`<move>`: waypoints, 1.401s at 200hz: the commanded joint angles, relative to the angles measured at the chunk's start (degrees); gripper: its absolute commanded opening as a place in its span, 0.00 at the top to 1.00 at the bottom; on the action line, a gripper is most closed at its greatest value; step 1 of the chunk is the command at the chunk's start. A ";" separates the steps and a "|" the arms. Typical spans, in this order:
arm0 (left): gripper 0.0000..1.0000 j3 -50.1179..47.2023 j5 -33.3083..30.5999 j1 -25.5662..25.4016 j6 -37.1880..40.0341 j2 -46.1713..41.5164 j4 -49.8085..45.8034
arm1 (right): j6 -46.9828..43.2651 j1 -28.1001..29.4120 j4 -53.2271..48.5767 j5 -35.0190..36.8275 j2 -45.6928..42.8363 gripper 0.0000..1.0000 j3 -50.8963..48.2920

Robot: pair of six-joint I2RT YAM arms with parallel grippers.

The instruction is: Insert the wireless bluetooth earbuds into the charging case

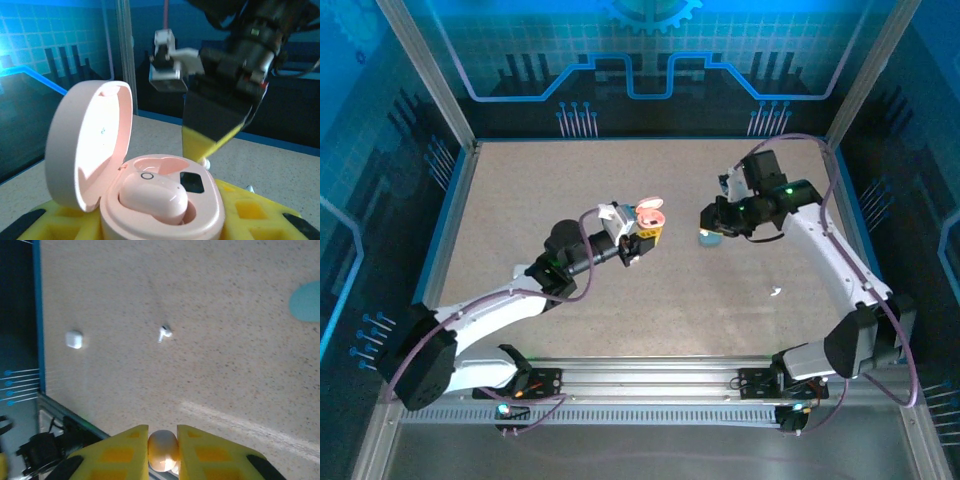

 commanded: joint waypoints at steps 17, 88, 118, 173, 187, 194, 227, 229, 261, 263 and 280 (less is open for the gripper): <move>0.64 -1.24 3.91 -0.28 1.27 3.07 11.01 | -2.95 -1.03 -3.41 -7.69 -2.65 0.80 4.90; 0.64 -1.72 5.40 -0.29 1.17 3.58 12.29 | -2.24 -0.13 0.64 -18.40 -6.09 0.80 6.81; 0.64 -1.79 6.17 -0.33 0.68 3.32 12.31 | -1.95 1.82 2.40 -20.40 -5.80 0.80 7.72; 0.64 -1.53 7.56 -0.34 -0.21 3.31 12.21 | -2.07 6.58 3.70 -20.93 -2.36 0.79 10.80; 0.64 -1.53 7.99 -0.34 -0.48 3.31 12.21 | -2.20 7.21 3.71 -20.66 -1.26 0.79 11.30; 0.64 -1.53 8.17 -0.31 -0.68 3.24 12.21 | -2.26 7.57 3.69 -20.53 -0.76 0.79 11.46; 0.64 -1.38 8.57 -0.30 -0.97 2.80 12.31 | -2.38 8.49 3.69 -19.74 1.01 0.79 11.78; 0.64 -1.36 8.57 -0.29 -1.05 2.79 12.30 | -2.36 8.49 3.69 -19.76 1.10 0.79 11.82; 0.64 -1.25 8.92 -0.28 -1.29 2.64 12.21 | -2.45 9.05 3.93 -19.50 1.95 0.79 11.94; 0.64 -1.26 8.96 -0.32 -1.28 2.68 12.21 | -2.53 9.09 3.90 -19.50 1.99 0.79 11.94; 0.64 -1.35 9.06 -0.27 -1.84 2.69 12.88 | -3.04 9.37 3.28 -18.61 2.43 0.79 11.98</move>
